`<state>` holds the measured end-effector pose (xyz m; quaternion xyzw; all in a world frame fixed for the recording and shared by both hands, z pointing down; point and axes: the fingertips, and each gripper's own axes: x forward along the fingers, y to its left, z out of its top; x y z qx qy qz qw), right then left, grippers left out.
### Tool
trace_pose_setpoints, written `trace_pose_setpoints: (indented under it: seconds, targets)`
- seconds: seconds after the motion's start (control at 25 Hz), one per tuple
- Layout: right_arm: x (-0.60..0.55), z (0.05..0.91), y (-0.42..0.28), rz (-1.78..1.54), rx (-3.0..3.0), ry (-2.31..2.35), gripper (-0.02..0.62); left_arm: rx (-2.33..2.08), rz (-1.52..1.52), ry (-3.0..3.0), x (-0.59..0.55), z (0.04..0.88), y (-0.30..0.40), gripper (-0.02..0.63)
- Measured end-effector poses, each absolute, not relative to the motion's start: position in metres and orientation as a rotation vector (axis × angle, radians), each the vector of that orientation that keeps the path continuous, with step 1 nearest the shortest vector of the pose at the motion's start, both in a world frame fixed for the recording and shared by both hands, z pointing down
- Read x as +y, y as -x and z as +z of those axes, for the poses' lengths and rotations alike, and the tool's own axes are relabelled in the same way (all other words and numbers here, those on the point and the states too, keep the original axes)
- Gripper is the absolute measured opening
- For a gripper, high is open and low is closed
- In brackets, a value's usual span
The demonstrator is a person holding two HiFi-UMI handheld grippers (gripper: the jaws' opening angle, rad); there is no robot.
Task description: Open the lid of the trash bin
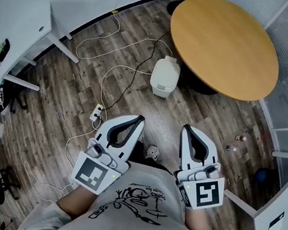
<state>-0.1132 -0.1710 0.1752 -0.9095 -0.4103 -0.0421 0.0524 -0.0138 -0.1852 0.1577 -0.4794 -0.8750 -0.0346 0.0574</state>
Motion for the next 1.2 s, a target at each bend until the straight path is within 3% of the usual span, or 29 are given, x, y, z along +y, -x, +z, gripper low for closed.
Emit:
trace_pose_setpoints:
  seconds: [0.6,1.2]
  targets:
    - [-0.093,0.183,0.090,-0.165,-1.291,2.752,0.007,-2.702,-0.130,1.424,-0.101,0.168,-0.008,0.020]
    - [0.036,0.173,0.008,-0.181,-1.362,2.730,0.007,-2.742,-0.112,1.345,0.030,0.160,-0.090,0.020]
